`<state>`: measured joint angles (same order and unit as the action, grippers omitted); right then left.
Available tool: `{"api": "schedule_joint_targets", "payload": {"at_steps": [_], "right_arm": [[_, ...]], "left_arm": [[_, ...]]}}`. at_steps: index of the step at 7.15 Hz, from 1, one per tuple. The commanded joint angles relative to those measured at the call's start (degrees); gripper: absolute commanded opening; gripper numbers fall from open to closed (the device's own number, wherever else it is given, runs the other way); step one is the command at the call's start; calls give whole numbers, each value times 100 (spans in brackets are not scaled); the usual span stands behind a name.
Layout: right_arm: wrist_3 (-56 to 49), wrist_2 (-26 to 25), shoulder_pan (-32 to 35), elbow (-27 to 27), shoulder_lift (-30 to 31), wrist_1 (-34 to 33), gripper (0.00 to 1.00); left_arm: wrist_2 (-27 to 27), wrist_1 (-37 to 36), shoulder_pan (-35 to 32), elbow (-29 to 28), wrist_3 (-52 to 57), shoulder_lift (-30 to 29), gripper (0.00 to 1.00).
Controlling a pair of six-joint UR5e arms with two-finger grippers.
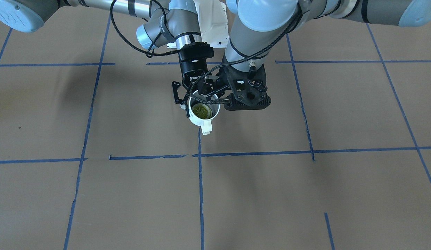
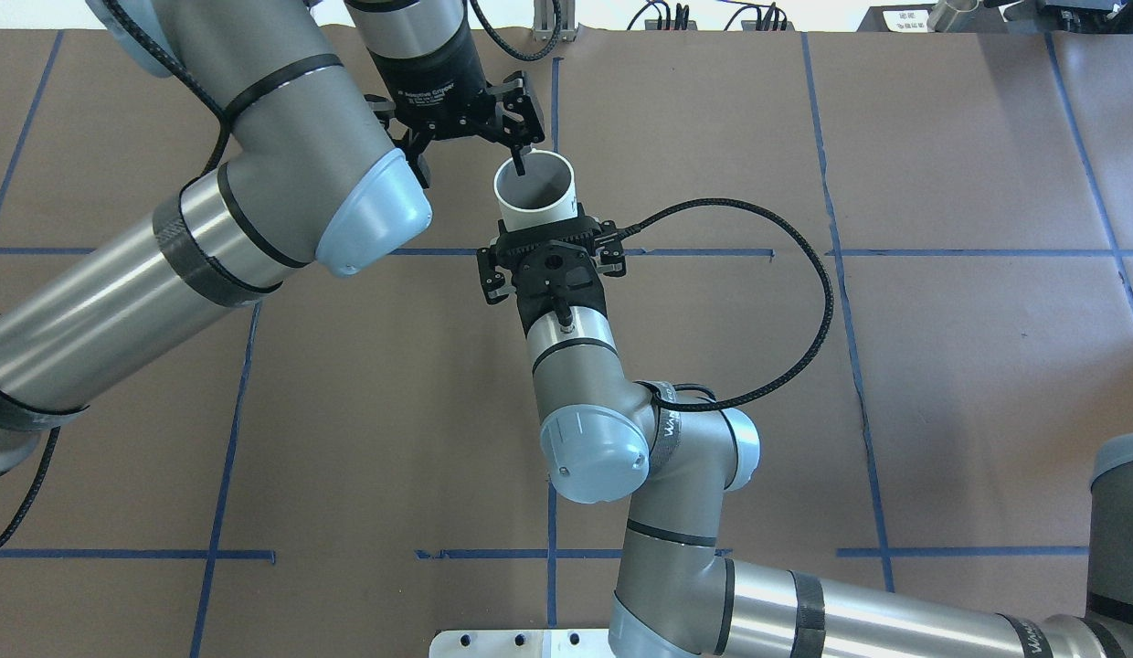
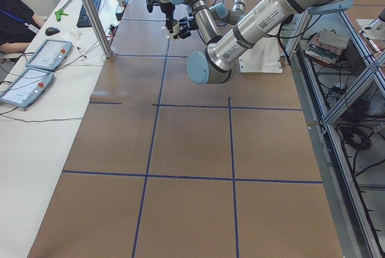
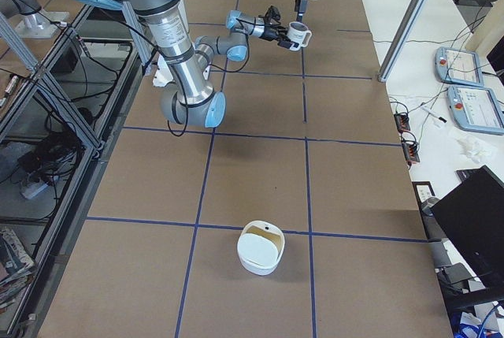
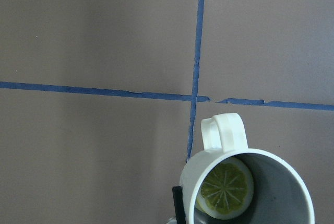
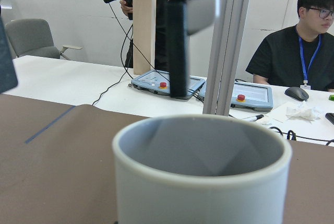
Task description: Left arm hands cup to right arm to dump lemon
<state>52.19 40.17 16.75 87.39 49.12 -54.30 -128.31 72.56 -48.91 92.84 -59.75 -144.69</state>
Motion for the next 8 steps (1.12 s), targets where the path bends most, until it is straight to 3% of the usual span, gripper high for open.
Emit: {"api": "schedule_joint_targets", "payload": {"at_steps": [1, 3, 5, 8], "right_arm": [[-16, 0, 12, 32, 18, 24, 60], [-33, 165, 178, 41, 184, 504, 60], [-95, 736, 521, 224, 1112, 2064, 61], [-8, 940, 917, 1233, 2816, 2335, 56]], "left_arm": [[-1, -258, -363, 468, 723, 648, 100], [-1, -366, -847, 681, 1822, 1352, 100], [-1, -366, -1076, 797, 2326, 1688, 100], [8, -366, -1226, 788, 2678, 1856, 100]]}}
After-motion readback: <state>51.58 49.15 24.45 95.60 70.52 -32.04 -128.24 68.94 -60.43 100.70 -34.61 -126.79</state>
